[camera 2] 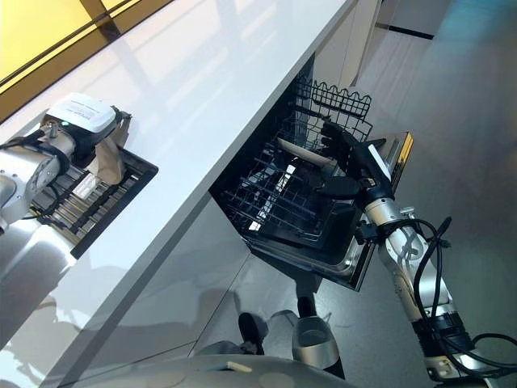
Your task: Pick up plates and place into dishwasher.
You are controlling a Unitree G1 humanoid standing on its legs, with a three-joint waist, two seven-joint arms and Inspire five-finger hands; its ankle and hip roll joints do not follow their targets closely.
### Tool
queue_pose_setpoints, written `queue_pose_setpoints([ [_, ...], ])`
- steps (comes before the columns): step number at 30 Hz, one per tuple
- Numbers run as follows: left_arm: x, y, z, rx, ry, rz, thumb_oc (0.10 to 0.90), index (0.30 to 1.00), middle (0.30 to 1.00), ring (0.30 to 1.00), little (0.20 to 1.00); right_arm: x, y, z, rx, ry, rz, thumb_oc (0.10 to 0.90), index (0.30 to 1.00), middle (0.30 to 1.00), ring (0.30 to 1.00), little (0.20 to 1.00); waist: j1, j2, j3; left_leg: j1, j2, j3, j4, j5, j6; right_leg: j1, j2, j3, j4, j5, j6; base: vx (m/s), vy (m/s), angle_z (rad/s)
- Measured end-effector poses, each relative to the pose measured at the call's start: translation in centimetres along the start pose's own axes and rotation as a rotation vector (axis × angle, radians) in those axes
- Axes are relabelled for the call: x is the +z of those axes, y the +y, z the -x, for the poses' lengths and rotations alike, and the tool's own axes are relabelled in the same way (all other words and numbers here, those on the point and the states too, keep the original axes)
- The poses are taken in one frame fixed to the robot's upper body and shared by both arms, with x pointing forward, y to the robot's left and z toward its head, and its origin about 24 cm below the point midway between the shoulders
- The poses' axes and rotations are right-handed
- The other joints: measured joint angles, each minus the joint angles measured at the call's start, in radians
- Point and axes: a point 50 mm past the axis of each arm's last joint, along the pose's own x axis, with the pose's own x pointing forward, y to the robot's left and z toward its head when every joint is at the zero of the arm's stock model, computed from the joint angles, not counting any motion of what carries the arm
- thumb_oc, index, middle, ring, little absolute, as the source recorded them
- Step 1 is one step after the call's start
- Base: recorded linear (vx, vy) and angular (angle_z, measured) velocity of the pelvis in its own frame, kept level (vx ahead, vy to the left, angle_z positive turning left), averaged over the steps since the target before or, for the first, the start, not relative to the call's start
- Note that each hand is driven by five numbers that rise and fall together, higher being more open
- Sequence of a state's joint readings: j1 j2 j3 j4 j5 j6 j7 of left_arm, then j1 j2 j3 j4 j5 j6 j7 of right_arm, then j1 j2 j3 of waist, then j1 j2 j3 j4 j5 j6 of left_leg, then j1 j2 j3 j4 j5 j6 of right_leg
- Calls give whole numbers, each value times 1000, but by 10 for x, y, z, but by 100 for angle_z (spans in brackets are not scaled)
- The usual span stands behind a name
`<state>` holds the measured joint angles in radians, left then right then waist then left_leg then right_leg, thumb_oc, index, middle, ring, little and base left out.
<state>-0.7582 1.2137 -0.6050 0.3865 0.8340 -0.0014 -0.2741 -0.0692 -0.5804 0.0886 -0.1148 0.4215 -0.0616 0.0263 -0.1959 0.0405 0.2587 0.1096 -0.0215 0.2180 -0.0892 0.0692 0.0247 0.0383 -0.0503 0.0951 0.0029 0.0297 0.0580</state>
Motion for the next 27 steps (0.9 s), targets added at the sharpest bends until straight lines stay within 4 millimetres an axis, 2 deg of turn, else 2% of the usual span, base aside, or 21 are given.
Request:
queue_pose_setpoints([
  [1,0,0,-1,-28,1,-10,800,900,900,900,900,1,1,0,2,-4,0,800,900,900,900,900,-1,4,-3,0,0,0,0,0,0,-1,0,0,0,0,0,-11,-8,-3],
  [2,1,-1,-1,-59,2,-27,660,780,780,780,760,2,1,0,4,-8,1,800,900,900,900,900,-4,10,-7,0,0,1,0,-1,0,-1,-1,1,0,0,0,-14,-10,-5],
  [3,1,0,-2,-82,2,-45,624,749,749,749,724,3,2,0,5,-10,2,800,900,900,900,900,-5,15,-10,0,0,1,0,-1,0,-2,0,1,0,0,0,-11,-8,-6],
  [4,1,3,-3,-102,4,-60,383,542,542,542,483,3,2,0,4,-11,2,800,900,900,900,900,-5,21,-13,0,0,0,0,-1,0,-3,0,1,0,0,0,-14,-12,-6],
  [5,0,4,-4,-119,8,-65,100,300,300,300,200,3,2,0,3,-11,3,800,900,900,900,900,-7,26,-16,0,0,0,0,-2,-1,-4,1,1,1,0,0,-13,-18,-6],
  [8,-2,-2,-5,-167,28,-110,100,300,300,300,200,3,0,0,-5,-8,13,800,900,900,900,900,-16,38,-24,0,1,-8,0,-2,-2,-4,5,1,0,0,0,-15,-28,-3],
  [11,-5,-9,-6,-193,49,-146,100,300,300,300,200,5,-4,0,-5,-5,28,800,900,900,900,900,-23,39,-24,0,1,-14,0,-2,-2,-4,6,1,0,0,0,-12,-37,-1],
  [16,-4,-6,-7,-119,57,-222,100,300,300,300,200,4,-2,0,3,0,13,800,900,900,900,900,-18,40,-25,1,2,-18,0,-2,-1,-3,5,0,0,0,0,-20,-53,1],
  [22,6,1,-7,31,9,-218,100,300,300,300,200,3,1,0,-36,-11,19,800,900,900,900,900,26,39,-25,-2,3,-44,0,2,-2,2,2,-17,-3,0,-1,-26,-69,8],
  [27,8,6,1,221,1,-110,100,300,300,300,200,24,-10,-1,-158,-144,89,800,900,900,900,900,64,38,-27,-16,-1,-81,0,15,9,9,-5,-53,-15,0,-1,-18,-80,20],
])
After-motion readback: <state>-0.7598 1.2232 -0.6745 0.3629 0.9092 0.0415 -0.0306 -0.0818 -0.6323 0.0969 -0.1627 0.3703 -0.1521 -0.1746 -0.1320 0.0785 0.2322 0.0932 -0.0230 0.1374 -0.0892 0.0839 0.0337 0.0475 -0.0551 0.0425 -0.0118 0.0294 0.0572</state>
